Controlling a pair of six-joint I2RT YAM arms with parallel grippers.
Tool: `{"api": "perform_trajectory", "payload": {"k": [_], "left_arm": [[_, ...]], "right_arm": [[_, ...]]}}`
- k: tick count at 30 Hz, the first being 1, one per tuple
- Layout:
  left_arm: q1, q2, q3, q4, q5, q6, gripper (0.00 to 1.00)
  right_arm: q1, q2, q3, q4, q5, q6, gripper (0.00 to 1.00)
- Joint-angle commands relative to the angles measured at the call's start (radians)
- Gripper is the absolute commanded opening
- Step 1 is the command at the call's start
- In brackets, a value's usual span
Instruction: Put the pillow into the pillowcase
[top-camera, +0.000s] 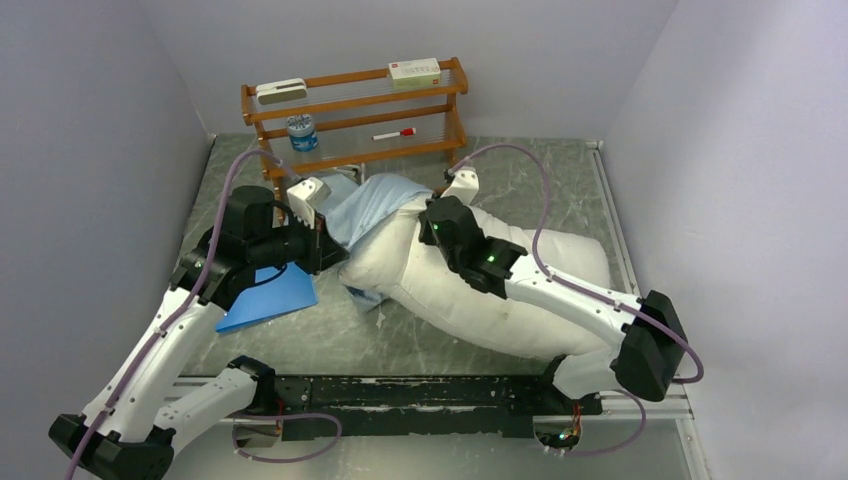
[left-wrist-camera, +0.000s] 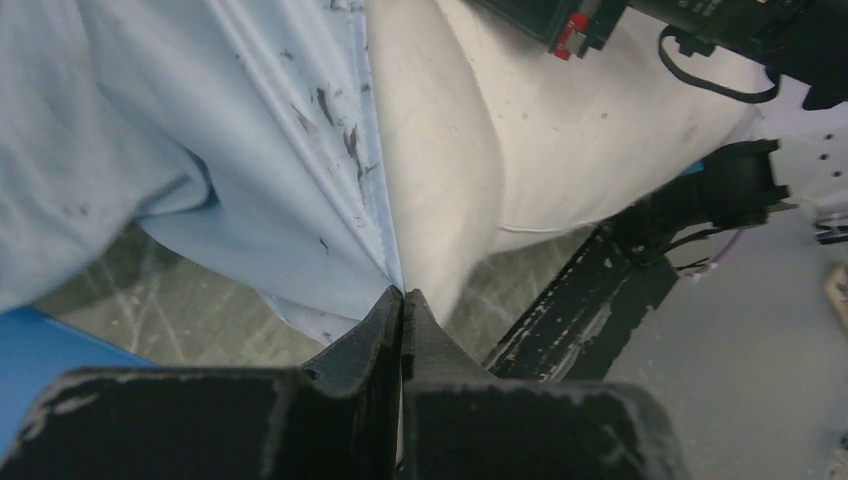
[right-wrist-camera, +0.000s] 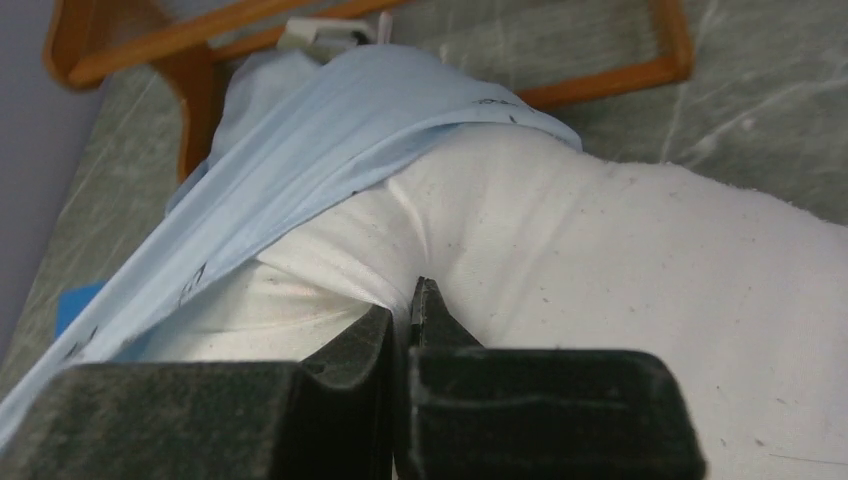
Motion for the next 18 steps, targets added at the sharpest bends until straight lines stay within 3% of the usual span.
{"api": "perform_trajectory", "payload": {"k": [1, 4, 7, 13, 18], "left_arm": [[-0.003, -0.034, -0.031, 0.057, 0.139, -0.089, 0.05], [-0.003, -0.038, -0.062, 0.114, 0.187, -0.136, 0.05], [-0.003, -0.039, -0.076, 0.104, 0.123, -0.129, 0.05], [-0.003, -0.006, -0.141, 0.134, 0.032, -0.107, 0.05], [-0.003, 0.032, -0.151, 0.164, 0.051, -0.122, 0.05]], "right_arm": [[0.009, 0.026, 0.058, 0.039, 0.255, -0.035, 0.00], [0.063, 0.094, 0.067, 0.061, 0.185, -0.018, 0.00], [0.070, 0.124, 0.056, 0.089, 0.012, -0.011, 0.03], [0.030, -0.003, 0.027, 0.079, -0.343, -0.258, 0.62], [0.015, -0.125, -0.027, -0.037, -0.552, -0.504, 0.87]]}}
